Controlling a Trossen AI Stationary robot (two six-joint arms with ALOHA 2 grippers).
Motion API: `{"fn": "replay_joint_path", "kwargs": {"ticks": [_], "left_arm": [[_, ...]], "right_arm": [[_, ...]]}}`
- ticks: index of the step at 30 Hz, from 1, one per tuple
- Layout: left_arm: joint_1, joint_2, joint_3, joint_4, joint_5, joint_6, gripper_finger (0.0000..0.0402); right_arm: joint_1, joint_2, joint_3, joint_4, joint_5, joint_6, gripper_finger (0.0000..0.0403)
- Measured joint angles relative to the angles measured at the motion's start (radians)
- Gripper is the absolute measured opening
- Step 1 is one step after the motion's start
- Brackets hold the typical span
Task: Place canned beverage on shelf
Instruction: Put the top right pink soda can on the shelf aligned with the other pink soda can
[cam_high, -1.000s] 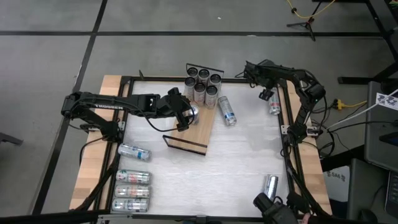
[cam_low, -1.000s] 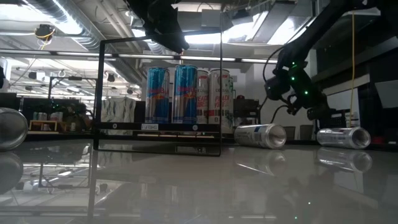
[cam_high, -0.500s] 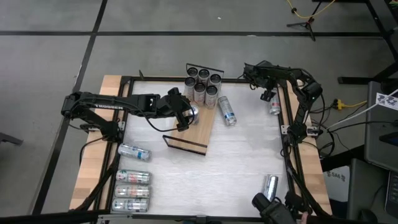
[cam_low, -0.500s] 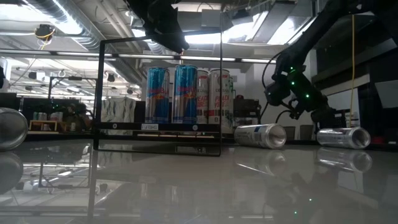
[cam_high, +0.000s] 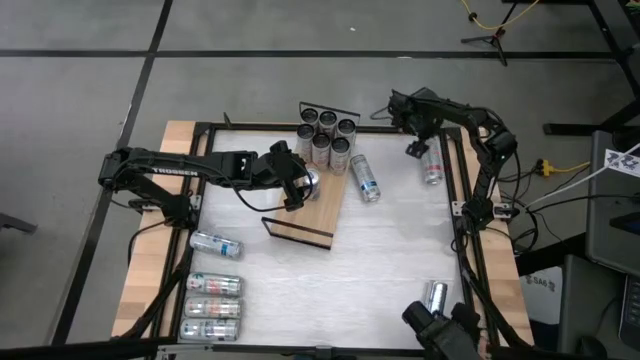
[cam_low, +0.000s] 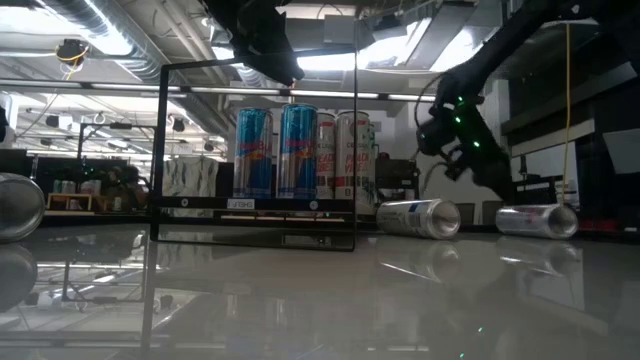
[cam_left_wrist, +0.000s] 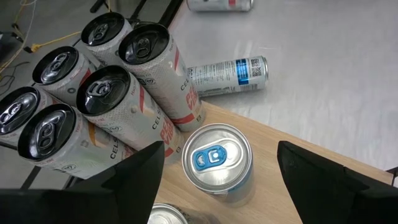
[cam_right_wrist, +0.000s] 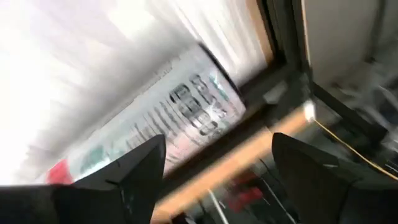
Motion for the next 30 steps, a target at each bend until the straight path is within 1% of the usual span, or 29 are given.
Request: {"fn": "replay_joint_path", "kwargs": {"ticks": [2, 4, 7, 8, 11, 12, 13, 16, 19, 21, 27, 30], "left_arm": [[0.0, 0.0, 0.0, 0.0, 0.0, 0.0, 0.0304], [0.0, 0.0, 0.0, 0.0, 0.0, 0.0, 0.0304], [0.0, 0.0, 0.0, 0.0, 0.0, 0.0, 0.0304], [0.0, 0.0, 0.0, 0.0, 0.0, 0.0, 0.0304], [0.0, 0.0, 0.0, 0.0, 0.0, 0.0, 0.0304], [0.0, 0.0, 0.0, 0.0, 0.0, 0.0, 0.0304], [0.0, 0.0, 0.0, 0.0, 0.0, 0.0, 0.0304], [0.0, 0.0, 0.0, -0.003, 0.0, 0.0, 0.0304], [0.0, 0.0, 0.0, -0.006, 0.0, 0.001, 0.0304], [0.0, 0.0, 0.0, -0.006, 0.0, 0.001, 0.0304], [0.0, 0.0, 0.0, -0.008, 0.0, 0.001, 0.0304], [0.0, 0.0, 0.0, -0.008, 0.0, 0.001, 0.0304]], "right_arm": [[0.0, 0.0, 0.056, -0.013, -0.053, 0.002, 0.0291], [0.0, -0.001, 0.103, -0.025, -0.066, 0.005, 0.0291], [0.001, -0.001, 0.161, -0.058, -0.084, 0.091, 0.0291], [0.001, -0.002, 0.174, -0.063, -0.123, 0.137, 0.0291], [0.001, -0.002, 0.181, -0.061, -0.319, 0.285, 0.0291], [0.008, -0.003, 0.17, -0.04, -0.377, 0.327, 0.0291], [0.018, -0.003, 0.156, -0.011, -0.411, 0.369, 0.0291], [0.069, -0.003, 0.09, 0.092, -0.404, 0.47, 0.0291], [0.121, -0.003, 0.027, 0.208, -0.406, 0.479, 0.0291], [0.152, -0.006, -0.004, 0.251, -0.403, 0.5, 0.0291], [0.197, -0.008, -0.038, 0.284, -0.363, 0.553, 0.0291], [0.195, -0.008, -0.04, 0.281, -0.38, 0.556, 0.0291]]}}
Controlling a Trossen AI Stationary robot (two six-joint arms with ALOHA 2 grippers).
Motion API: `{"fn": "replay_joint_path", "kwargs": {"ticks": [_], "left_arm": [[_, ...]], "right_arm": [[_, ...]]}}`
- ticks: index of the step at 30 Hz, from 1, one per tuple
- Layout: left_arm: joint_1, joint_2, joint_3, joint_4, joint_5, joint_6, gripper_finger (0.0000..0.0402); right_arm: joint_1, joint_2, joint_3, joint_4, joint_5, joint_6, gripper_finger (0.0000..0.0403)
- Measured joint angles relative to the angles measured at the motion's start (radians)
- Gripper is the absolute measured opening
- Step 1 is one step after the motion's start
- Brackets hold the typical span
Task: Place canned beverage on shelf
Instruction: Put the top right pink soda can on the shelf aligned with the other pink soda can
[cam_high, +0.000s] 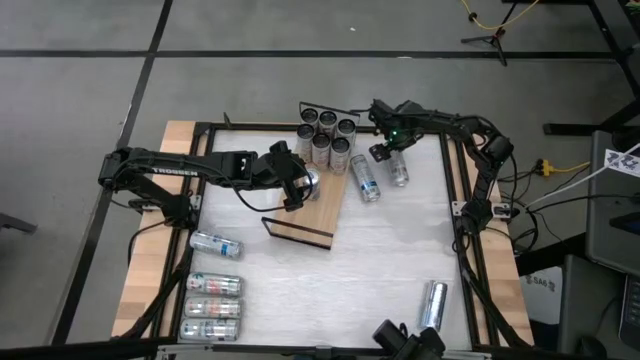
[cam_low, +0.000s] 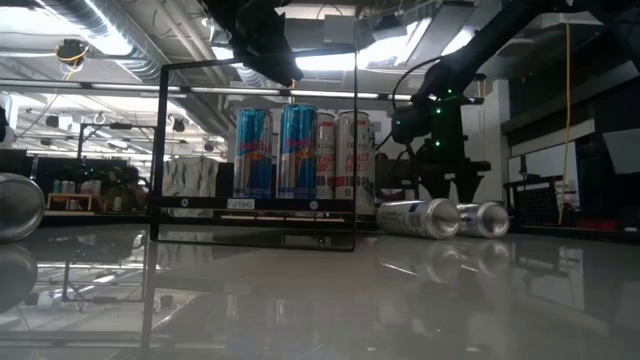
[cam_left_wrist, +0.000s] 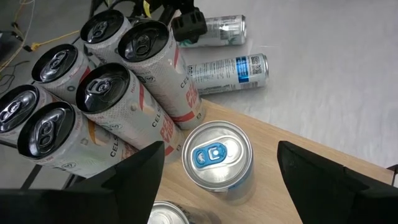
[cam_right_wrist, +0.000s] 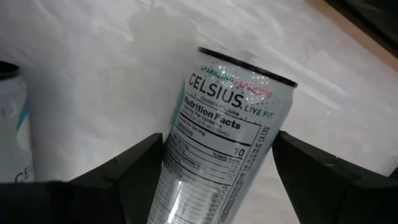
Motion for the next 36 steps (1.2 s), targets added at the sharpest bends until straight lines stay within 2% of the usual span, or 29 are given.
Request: {"fn": "replay_joint_path", "kwargs": {"ticks": [20, 30, 36], "left_arm": [[0.0, 0.0, 0.0, 0.0, 0.0, 0.0, 0.0304], [0.0, 0.0, 0.0, 0.0, 0.0, 0.0, 0.0304], [0.0, 0.0, 0.0, 0.0, 0.0, 0.0, 0.0304]], "right_arm": [[0.001, 0.004, -0.002, -0.01, 0.018, -0.03, 0.0295], [0.0, 0.009, -0.006, -0.002, 0.015, -0.035, 0.0375], [0.001, 0.008, -0.005, 0.002, 0.015, -0.035, 0.0385]]}}
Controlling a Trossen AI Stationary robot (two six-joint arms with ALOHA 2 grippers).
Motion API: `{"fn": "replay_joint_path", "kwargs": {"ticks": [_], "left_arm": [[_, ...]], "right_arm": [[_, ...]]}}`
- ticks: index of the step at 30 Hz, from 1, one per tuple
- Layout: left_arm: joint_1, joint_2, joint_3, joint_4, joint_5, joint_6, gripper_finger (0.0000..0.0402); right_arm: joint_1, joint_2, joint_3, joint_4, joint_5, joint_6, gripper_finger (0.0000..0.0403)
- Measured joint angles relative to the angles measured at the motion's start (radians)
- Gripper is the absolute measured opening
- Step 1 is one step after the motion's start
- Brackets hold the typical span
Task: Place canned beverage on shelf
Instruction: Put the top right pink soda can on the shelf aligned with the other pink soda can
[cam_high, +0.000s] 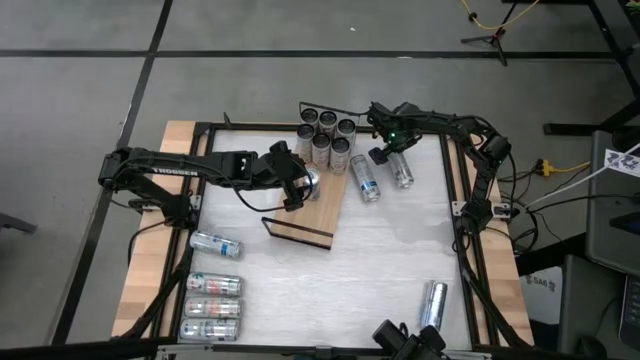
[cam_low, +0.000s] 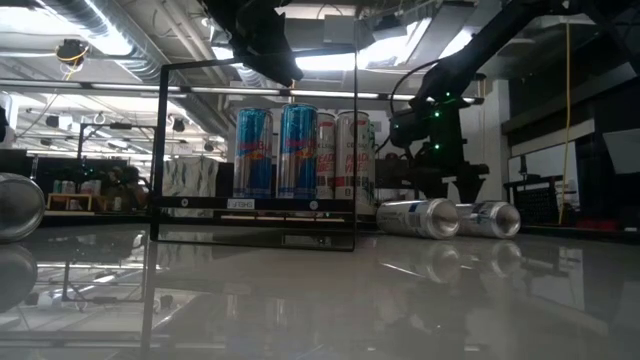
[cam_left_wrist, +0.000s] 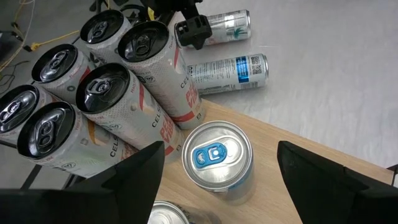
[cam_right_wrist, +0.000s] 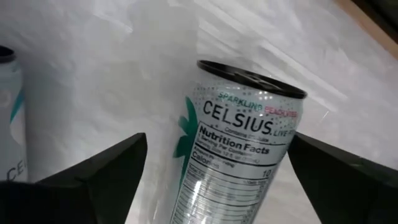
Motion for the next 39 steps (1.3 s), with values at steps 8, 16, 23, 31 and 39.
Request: {"fn": "replay_joint_path", "kwargs": {"ticks": [8, 16, 23, 31, 39], "left_arm": [[0.0, 0.0, 0.0, 0.0, 0.0, 0.0, 0.0304], [0.0, 0.0, 0.0, 0.0, 0.0, 0.0, 0.0304], [0.0, 0.0, 0.0, 0.0, 0.0, 0.0, 0.0304], [0.0, 0.0, 0.0, 0.0, 0.0, 0.0, 0.0304], [0.0, 0.0, 0.0, 0.0, 0.0, 0.0, 0.0304]], "right_arm": [[0.0, -0.002, -0.039, 0.02, 0.021, 0.002, 0.0385], [0.0, -0.002, -0.105, 0.041, 0.011, 0.002, 0.0311], [-0.001, -0.005, -0.105, 0.069, 0.004, -0.023, 0.0245], [-0.001, -0.078, -0.106, 0.068, -0.043, -0.067, 0.0253], [0.001, -0.293, -0.181, 0.065, -0.044, -0.062, 0.025]]}}
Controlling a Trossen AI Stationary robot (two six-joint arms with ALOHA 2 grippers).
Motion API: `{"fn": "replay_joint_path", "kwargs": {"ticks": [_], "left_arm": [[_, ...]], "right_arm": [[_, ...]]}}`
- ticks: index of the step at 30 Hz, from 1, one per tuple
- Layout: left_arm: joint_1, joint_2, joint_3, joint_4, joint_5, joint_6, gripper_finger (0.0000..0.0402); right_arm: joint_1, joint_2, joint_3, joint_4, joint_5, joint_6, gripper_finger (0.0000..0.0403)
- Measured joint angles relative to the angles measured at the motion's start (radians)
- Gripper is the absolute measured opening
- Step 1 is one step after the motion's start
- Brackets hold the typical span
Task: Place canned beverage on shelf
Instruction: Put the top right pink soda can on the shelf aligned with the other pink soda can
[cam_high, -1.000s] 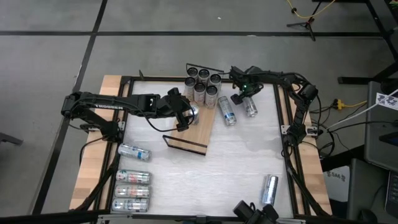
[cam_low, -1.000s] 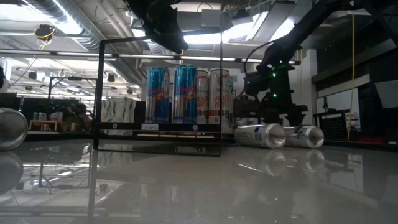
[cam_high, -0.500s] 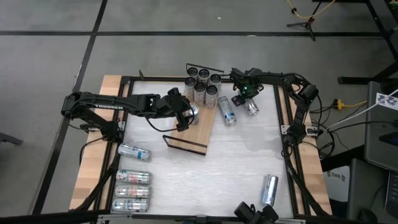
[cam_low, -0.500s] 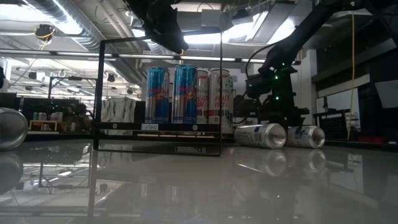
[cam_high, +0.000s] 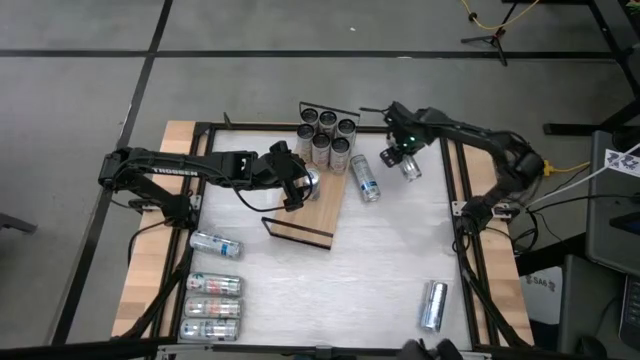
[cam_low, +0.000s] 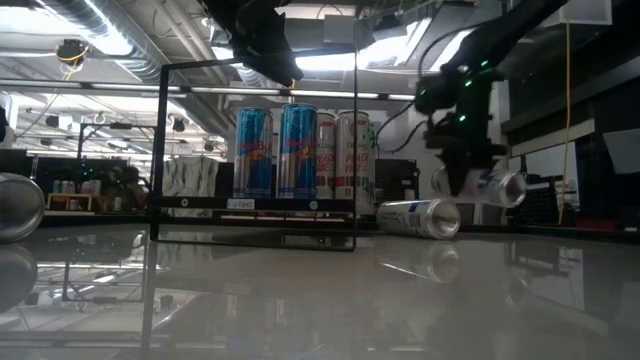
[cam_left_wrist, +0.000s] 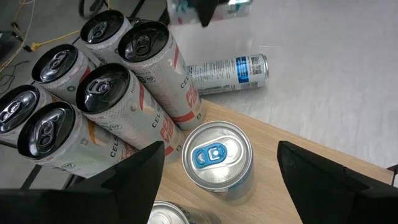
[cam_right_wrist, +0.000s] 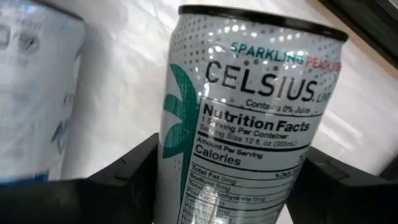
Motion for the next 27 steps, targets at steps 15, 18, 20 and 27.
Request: {"fn": "replay_joint_path", "kwargs": {"ticks": [15, 18, 20, 27], "left_arm": [[-0.001, 0.0, 0.0, 0.026, 0.001, 0.003, 0.0304], [0.0, 0.0, 0.0, 0.044, 0.025, 0.003, 0.0304], [-0.001, 0.0, 0.0, 0.067, 0.044, 0.003, 0.0304], [-0.031, 0.0, 0.0, 0.177, 0.157, 0.005, 0.0304]], "right_arm": [[0.364, -0.59, -0.318, 0.523, -0.106, 0.147, 0.0252], [0.498, -0.637, -0.381, 0.699, -0.103, 0.126, 0.0252], [0.584, -0.649, -0.424, 0.821, -0.104, 0.089, 0.0252], [0.79, -0.635, -0.558, 1.106, -0.111, -0.072, 0.0253]]}}
